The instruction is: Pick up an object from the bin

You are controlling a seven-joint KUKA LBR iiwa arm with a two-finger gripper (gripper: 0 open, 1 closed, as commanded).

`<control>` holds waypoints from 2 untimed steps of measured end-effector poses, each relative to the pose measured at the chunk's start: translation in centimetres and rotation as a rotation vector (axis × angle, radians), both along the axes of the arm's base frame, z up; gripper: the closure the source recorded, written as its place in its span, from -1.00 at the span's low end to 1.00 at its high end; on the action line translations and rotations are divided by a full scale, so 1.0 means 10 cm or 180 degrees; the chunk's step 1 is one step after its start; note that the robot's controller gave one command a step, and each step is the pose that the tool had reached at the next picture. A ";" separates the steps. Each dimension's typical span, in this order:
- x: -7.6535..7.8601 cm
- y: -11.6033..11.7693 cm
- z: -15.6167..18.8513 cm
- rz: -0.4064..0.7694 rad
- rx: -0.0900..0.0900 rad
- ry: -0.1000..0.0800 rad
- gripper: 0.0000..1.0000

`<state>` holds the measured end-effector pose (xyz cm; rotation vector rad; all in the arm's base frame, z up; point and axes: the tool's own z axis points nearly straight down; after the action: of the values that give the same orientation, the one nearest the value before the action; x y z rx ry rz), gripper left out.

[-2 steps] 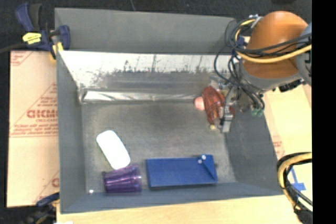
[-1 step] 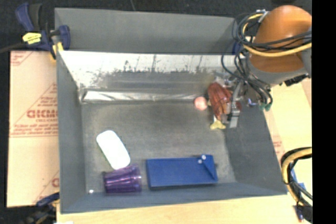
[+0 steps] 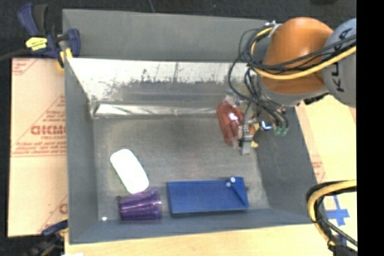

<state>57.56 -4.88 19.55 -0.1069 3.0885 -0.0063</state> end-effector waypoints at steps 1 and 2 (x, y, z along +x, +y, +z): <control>0.05 0.82 0.04 0.0249 -0.0017 0.0000 1.00; -0.19 1.30 -0.17 0.0432 -0.0022 0.0003 1.00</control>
Offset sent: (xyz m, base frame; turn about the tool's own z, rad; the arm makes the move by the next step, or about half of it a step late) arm -0.0236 0.1352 -0.0206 -0.1400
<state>55.62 8.12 17.82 -0.3167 3.0750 -0.0116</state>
